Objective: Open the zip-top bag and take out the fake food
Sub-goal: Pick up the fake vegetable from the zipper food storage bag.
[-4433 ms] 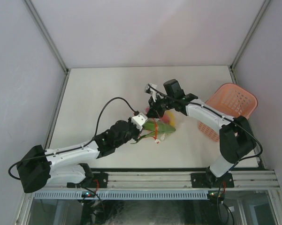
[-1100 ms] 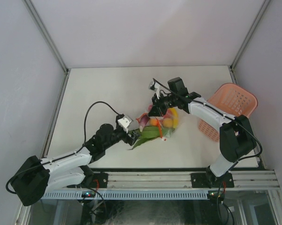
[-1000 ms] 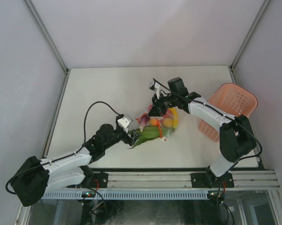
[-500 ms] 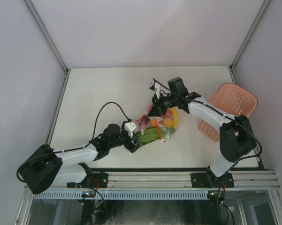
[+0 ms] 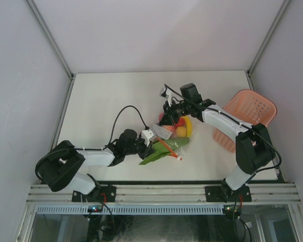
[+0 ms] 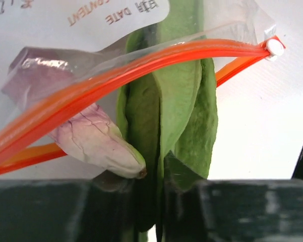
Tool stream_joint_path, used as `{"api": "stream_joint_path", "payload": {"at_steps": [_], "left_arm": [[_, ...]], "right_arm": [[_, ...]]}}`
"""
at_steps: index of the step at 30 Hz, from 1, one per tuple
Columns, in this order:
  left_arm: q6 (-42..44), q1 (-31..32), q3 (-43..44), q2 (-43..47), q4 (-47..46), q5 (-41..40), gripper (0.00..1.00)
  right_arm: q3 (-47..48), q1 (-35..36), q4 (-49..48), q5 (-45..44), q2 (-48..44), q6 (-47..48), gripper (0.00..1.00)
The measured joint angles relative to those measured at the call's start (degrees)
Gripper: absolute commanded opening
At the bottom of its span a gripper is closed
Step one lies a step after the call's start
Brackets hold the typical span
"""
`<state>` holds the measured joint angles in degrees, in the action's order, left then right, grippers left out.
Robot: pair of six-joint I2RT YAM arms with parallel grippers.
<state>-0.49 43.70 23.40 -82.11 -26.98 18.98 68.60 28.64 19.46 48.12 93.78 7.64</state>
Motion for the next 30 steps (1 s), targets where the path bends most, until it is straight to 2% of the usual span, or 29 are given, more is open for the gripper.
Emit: {"api": "stream_joint_path", "payload": {"at_steps": [2, 4, 12, 19, 30], "left_arm": [[-0.31, 0.00, 0.00, 0.04, 0.13, 0.46, 0.04], [-0.28, 0.00, 0.00, 0.50, 1.11, 0.72, 0.00], [-1.81, 0.00, -0.09, 8.09, 8.41, 0.68, 0.00], [-5.70, 0.00, -0.13, 13.42, 13.86, 0.63, 0.00], [-13.97, 0.00, 2.54, 27.61, 34.45, -3.74, 0.00]], "right_arm": [[0.00, 0.00, 0.00, 0.00, 0.11, 0.00, 0.10], [0.00, 0.00, 0.00, 0.00, 0.17, 0.00, 0.10], [0.00, 0.04, 0.00, -0.74, 0.28, 0.11, 0.10], [0.09, 0.96, 0.96, -5.88, 4.09, 0.70, 0.06], [0.09, 1.11, 1.84, -11.69, 6.12, 0.66, 0.05]]}}
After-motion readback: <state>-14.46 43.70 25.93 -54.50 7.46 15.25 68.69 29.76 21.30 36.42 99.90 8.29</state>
